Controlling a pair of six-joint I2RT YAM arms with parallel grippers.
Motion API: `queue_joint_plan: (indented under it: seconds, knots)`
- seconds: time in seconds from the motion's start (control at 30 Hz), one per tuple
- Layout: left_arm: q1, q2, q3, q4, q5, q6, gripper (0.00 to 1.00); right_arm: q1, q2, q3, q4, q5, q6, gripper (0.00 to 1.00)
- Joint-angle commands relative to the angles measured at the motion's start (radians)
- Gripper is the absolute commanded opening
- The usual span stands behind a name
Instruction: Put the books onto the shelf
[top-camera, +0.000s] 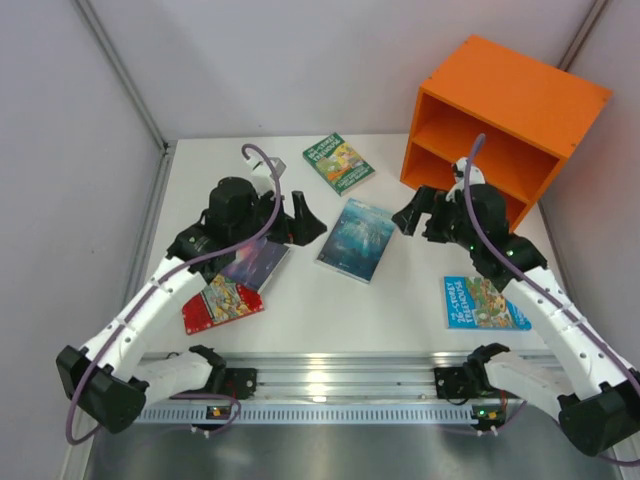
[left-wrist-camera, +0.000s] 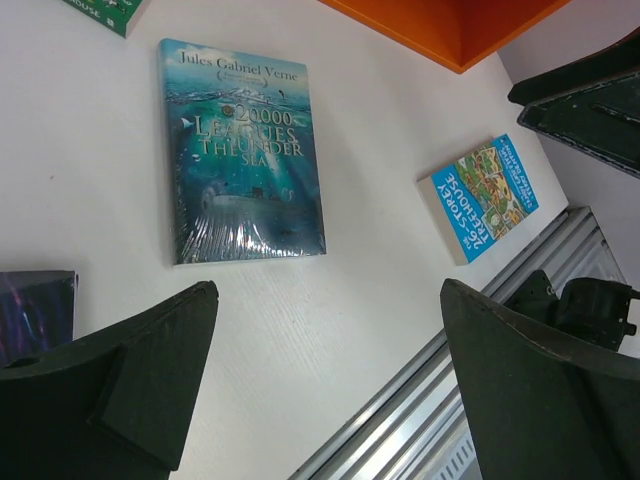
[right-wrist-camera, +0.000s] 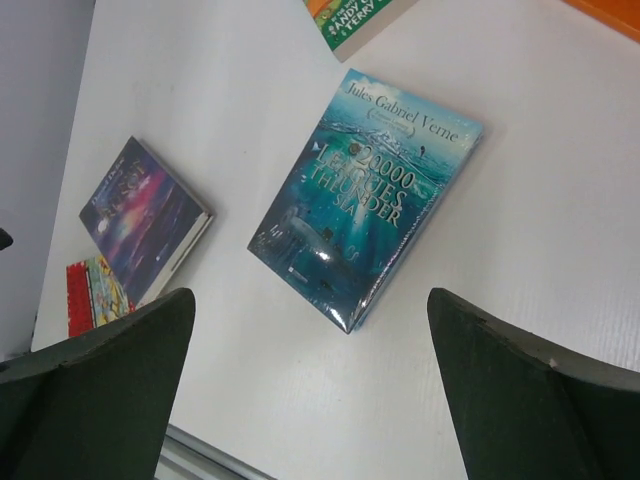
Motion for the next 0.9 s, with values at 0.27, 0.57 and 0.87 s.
queue_joint_plan:
  seconds: [0.27,0.57,0.87]
  knots:
    - [0.031,0.121,0.066,0.080,0.023,0.003,0.95,0.011,0.021,-0.021,0.025,0.035,0.065,1.00]
    - [0.122,0.415,0.075,0.191,0.040,-0.008,0.89,0.049,0.158,-0.279,0.380,-0.105,0.215,0.82]
    - [0.124,0.766,0.243,0.242,0.147,0.055,0.76,0.060,0.387,-0.359,0.621,0.020,0.265,0.67]
